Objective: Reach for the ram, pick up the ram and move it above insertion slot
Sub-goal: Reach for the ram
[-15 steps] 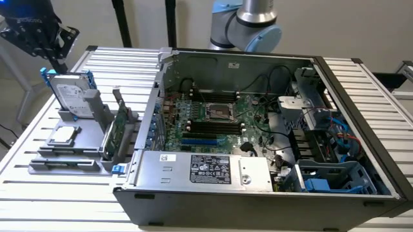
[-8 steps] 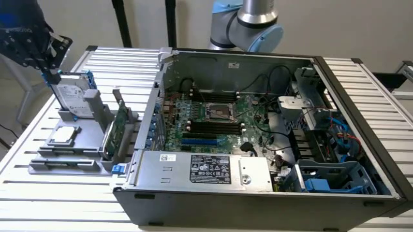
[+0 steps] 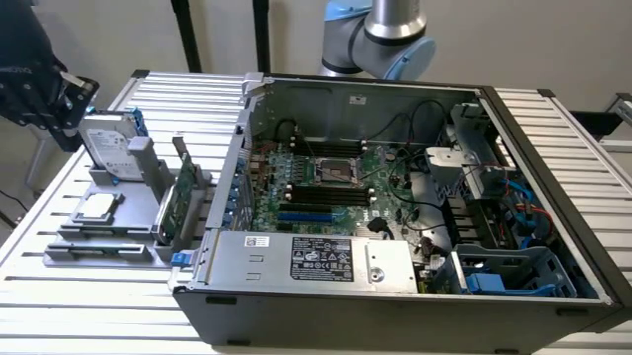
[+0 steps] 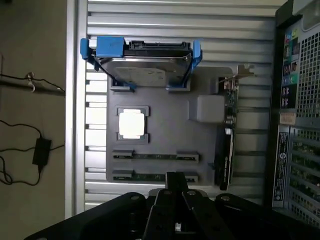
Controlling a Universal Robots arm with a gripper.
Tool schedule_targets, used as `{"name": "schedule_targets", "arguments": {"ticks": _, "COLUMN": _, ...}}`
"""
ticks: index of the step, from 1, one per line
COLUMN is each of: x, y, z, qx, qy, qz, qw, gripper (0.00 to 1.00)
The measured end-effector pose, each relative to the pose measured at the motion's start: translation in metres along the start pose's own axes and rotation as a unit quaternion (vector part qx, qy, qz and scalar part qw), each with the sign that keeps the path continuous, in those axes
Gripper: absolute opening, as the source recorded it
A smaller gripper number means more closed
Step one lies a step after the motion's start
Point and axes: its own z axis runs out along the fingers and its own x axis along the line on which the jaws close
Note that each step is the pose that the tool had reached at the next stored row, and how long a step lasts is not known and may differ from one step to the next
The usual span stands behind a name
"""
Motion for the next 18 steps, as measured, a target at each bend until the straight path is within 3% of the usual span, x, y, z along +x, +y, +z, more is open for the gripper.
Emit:
{"name": "schedule_targets", "arguments": {"ticks": 4, "x": 0.000, "y": -0.0184, "z": 0.0040, "qx": 0.0000, "qy": 0.0031, "qz": 0.000, "qw": 1.0000, "gripper": 0.11}}
{"name": "schedule_targets", "arguments": {"ticks": 6, "x": 0.000, "y": -0.0236, "z": 0.0058, "qx": -0.0001, "qy": 0.0049, "qz": -0.002, "qw": 1.0000, "gripper": 0.11}}
{"name": "schedule_targets", "arguments": {"ticks": 12, "x": 0.000, "y": -0.0241, "z": 0.0083, "qx": 0.0004, "qy": 0.0071, "qz": -0.050, "qw": 0.9987, "gripper": 0.11}}
{"name": "schedule_targets", "arguments": {"ticks": 18, "x": 0.000, "y": -0.0241, "z": 0.0106, "qx": 0.0010, "qy": 0.0093, "qz": -0.105, "qw": 0.9944, "gripper": 0.11}}
